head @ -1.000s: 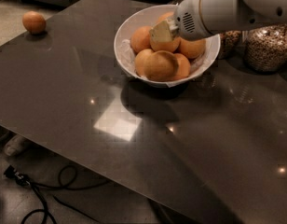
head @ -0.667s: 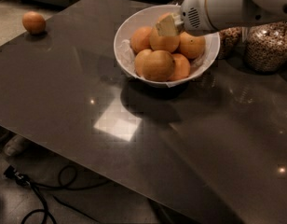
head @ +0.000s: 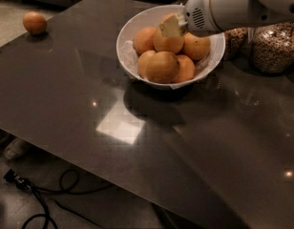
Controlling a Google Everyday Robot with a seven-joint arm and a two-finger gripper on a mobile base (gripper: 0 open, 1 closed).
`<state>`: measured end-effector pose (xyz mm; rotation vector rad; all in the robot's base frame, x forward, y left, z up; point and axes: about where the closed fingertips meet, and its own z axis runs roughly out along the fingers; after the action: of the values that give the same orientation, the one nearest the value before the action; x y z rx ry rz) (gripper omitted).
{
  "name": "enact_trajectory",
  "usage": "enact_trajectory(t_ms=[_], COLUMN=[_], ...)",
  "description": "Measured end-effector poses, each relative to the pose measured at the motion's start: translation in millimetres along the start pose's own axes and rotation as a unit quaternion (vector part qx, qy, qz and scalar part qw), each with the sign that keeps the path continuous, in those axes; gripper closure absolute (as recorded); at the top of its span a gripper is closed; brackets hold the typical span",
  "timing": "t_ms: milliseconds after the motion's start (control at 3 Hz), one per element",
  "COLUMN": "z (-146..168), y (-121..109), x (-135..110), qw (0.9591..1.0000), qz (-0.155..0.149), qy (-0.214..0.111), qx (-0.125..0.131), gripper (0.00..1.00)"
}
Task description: Pick orange from white bowl
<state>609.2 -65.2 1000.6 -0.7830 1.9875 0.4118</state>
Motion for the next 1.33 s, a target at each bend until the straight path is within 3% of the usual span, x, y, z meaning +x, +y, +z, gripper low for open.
enact_trajectory(t_ms=[333, 667, 1333], z=[-5, -17, -26], y=[0, -6, 12], x=[11, 29, 40], qw=[0.9998, 0.9988, 0.9985], qz=[0.017, 0.041, 0.039], qy=[0.008, 0.015, 0.03], qx=[-0.001, 0.021, 0.022], gripper=[0.55, 0.2, 0.42])
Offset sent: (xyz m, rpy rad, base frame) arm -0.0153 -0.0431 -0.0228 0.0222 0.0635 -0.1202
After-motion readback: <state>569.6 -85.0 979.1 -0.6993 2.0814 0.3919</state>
